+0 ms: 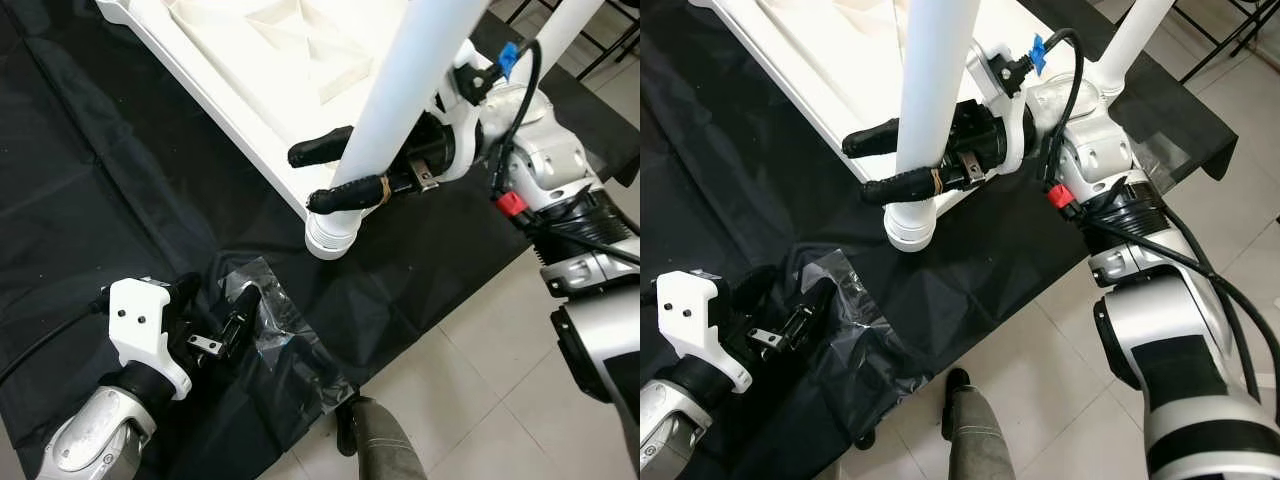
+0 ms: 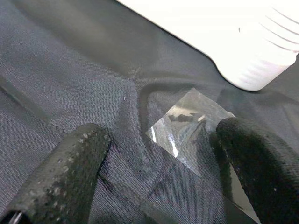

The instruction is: Building children table

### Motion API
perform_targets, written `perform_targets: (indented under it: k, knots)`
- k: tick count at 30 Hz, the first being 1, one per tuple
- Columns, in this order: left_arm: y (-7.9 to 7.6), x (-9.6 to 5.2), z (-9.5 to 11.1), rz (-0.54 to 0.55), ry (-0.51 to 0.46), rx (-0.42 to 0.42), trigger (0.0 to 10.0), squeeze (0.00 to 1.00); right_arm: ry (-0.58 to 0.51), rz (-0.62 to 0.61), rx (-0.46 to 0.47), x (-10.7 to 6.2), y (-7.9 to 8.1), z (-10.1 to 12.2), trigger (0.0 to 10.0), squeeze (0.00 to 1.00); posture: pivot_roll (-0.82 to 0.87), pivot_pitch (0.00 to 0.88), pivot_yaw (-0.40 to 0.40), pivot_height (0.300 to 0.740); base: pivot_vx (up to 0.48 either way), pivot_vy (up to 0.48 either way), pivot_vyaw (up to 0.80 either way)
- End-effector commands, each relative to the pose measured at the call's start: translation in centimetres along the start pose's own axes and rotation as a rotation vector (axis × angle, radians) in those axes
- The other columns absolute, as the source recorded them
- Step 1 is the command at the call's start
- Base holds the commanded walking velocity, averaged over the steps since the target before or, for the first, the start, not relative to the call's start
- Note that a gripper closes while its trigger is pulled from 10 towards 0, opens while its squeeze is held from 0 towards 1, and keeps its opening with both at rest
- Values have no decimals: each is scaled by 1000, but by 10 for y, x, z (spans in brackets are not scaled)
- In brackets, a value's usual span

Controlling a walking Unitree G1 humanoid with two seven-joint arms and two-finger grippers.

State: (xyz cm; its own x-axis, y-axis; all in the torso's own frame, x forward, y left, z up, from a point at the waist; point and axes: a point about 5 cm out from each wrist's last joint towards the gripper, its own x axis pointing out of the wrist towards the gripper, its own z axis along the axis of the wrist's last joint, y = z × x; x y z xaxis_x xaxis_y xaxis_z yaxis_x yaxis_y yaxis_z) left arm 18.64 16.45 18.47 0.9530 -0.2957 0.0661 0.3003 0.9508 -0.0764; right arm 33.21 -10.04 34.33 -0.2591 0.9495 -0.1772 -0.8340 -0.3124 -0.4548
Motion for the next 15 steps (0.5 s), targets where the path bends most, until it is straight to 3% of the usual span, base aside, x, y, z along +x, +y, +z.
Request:
perform_targets:
  k: [1,15]
  knots:
    - [0,-5,-2,2,29,7,10000,0,83,11,70,-1,5,-21,10000,0,-21,429,-64,740,0,0,0]
    - [0,-4,-2,2,27,5,10000,0,145,-140,109,7,-6,-33,10000,0,-30,431,-69,740,0,0,0]
